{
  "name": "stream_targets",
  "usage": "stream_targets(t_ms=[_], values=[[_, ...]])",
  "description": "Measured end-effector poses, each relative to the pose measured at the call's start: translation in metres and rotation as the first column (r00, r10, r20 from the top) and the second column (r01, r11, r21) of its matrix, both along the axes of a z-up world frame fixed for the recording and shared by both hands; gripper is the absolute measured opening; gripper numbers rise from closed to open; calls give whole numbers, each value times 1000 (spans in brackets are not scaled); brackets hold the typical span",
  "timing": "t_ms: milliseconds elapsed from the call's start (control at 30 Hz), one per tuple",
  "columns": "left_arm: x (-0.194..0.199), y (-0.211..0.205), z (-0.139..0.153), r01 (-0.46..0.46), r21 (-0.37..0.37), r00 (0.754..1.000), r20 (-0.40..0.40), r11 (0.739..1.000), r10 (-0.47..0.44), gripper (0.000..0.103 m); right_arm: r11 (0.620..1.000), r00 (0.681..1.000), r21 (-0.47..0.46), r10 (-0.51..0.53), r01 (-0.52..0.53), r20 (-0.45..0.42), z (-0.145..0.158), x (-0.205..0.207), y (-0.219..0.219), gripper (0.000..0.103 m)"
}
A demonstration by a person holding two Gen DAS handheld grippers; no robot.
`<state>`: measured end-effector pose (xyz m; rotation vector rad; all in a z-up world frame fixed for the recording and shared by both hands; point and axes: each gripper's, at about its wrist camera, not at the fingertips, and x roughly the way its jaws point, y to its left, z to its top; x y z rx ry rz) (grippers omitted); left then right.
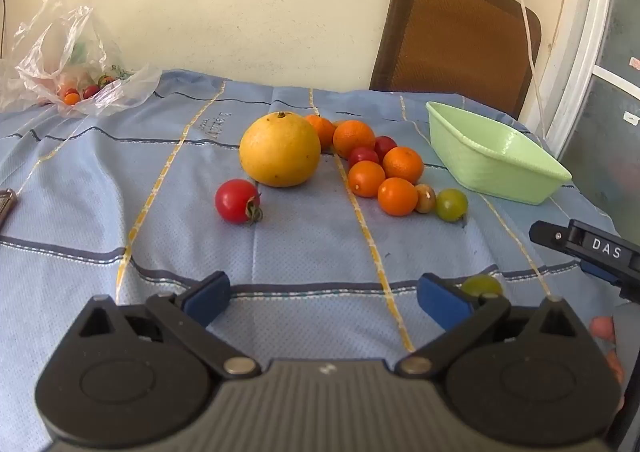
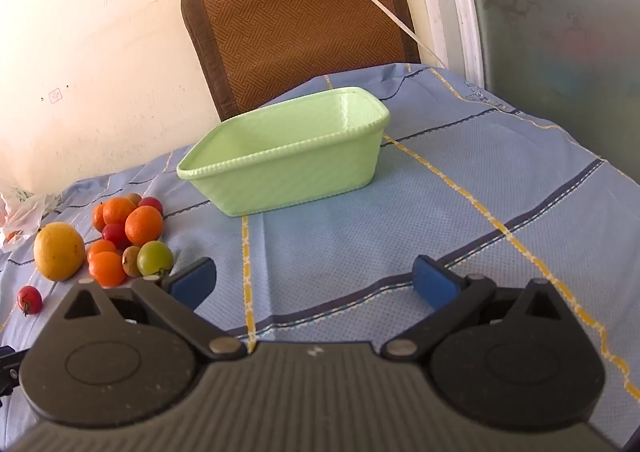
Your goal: Organize fruits
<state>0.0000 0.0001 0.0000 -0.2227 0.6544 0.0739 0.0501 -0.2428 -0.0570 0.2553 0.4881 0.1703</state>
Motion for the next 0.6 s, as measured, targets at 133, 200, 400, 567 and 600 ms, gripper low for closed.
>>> stream_targets(t_ms=[133, 200, 400, 567, 600], values=[[1, -2, 0, 2, 24, 1000, -12, 1000, -2, 103, 1000, 1000, -3, 0, 0, -1, 0, 1, 0, 103], [1, -2, 0, 2, 20, 1000, -8, 1000, -2, 103, 1000, 1000, -5, 0, 0, -1, 0, 1, 1, 103], [-5, -5, -2, 11, 38, 1000, 2, 999, -11, 103, 1000, 1000, -7, 0, 0, -2, 0, 1, 1, 103], [-6, -1, 2, -46, 65, 999, 3, 997, 46, 103, 1000, 1000, -2, 0, 0, 0, 0, 1, 0, 103], [-8, 2, 4, -78, 72, 997, 13, 994, 77, 103, 1000, 1000, -1, 0, 0, 0, 0, 0, 0, 103]])
